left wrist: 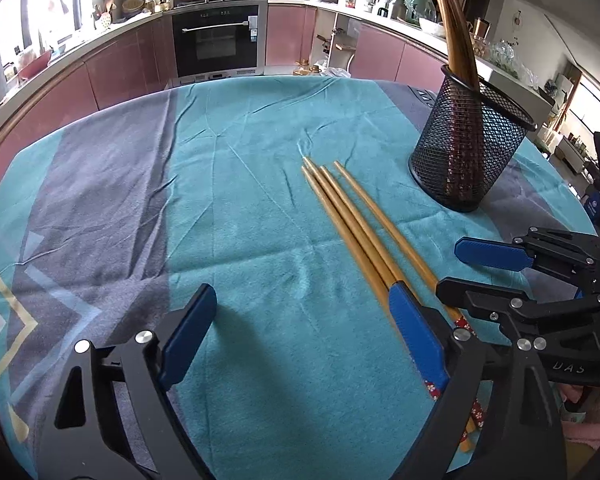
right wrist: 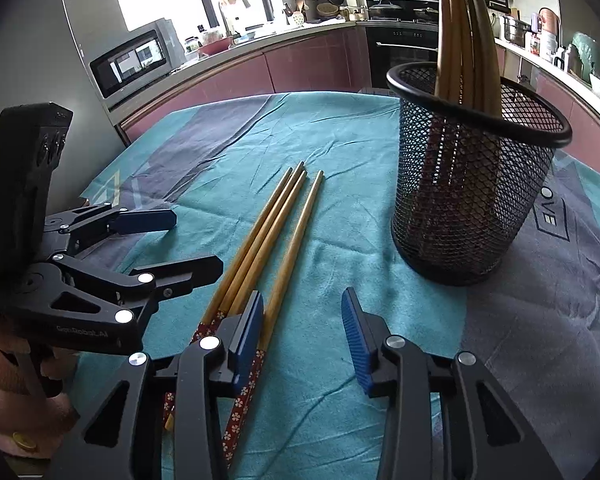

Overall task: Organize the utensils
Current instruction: 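Move both open tools back over the remaining chopsticks on the cloth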

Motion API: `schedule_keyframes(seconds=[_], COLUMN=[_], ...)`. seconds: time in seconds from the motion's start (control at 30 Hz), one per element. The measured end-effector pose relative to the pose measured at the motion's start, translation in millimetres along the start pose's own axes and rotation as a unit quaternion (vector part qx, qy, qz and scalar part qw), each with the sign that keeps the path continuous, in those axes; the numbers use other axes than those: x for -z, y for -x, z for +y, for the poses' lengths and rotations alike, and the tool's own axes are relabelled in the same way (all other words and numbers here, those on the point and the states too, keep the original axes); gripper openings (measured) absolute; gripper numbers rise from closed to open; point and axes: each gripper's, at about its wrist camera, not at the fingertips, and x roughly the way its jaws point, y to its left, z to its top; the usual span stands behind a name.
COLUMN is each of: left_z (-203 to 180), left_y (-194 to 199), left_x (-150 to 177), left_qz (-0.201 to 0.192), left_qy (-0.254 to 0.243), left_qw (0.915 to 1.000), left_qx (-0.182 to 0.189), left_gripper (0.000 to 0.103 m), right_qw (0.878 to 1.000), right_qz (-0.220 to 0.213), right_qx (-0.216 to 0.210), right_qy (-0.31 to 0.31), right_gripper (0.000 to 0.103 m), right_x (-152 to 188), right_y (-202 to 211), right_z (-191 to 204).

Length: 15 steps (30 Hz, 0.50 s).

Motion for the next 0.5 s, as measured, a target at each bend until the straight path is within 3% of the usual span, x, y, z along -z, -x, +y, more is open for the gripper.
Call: schedule_keyframes(seconds=[0.33,0.5], left_z=[-7.3,-7.0], left_y=[-8.7,-8.2], left_x=[-4.5,-2.7], left_qz=[0.008,0.010], left_qy=[-0.013,-0.023], left_qw=[0.9999,0.9995], left_qx=[-0.008,-0.019], left_gripper=[0.085,0.077], right_qw=[1.000,1.000], right_qz=[0.002,0.002], right_qx=[-0.004,-0.002], right_qy=[-0.001,0.000], right_gripper=[0.038,0.038], right_x=[-0.3,-0.9], right_y=[0.2,-0.1], right_z=[-1.8,-1.7])
